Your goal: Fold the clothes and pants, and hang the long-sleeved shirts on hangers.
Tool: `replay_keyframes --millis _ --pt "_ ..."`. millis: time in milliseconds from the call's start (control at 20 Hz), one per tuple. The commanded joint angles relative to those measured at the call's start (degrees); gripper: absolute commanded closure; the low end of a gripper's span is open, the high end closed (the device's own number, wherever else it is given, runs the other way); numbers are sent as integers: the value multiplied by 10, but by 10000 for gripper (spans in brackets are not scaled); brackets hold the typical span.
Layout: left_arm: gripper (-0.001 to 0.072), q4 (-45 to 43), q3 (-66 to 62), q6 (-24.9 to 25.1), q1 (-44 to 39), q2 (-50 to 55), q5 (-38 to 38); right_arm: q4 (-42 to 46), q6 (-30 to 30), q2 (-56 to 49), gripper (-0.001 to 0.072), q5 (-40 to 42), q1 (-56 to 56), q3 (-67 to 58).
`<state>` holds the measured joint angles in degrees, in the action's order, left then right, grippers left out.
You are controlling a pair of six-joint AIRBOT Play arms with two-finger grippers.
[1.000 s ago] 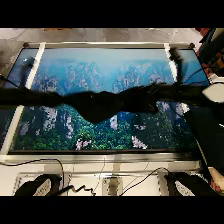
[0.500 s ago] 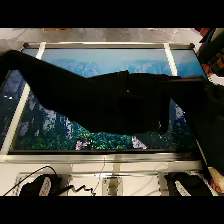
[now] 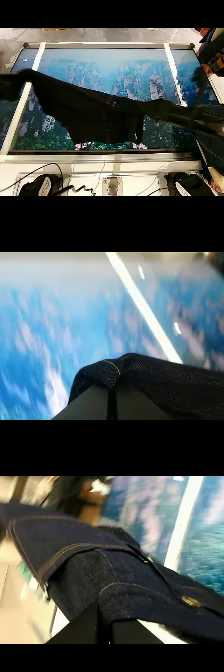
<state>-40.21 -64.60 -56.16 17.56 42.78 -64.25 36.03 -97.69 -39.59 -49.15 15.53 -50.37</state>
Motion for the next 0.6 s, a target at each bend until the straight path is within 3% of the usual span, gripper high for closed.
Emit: replay_keyframes --millis 0,150,300,450,550 --pt "687 4 91 62 -84 110 95 34 -19 -80 672 150 8 49" --pt "688 30 91 61 -186 225 249 37 -18 -176 672 272 1 48" --pt "687 25 85 61 -235 280 272 99 -17 -242 672 253 -49 42" --pt "687 16 86 39 -239 289 126 199 -7 -257 672 95 -124 42" --pt "687 -35 86 0 -239 289 -13 214 65 -256 672 -45 -159 42"
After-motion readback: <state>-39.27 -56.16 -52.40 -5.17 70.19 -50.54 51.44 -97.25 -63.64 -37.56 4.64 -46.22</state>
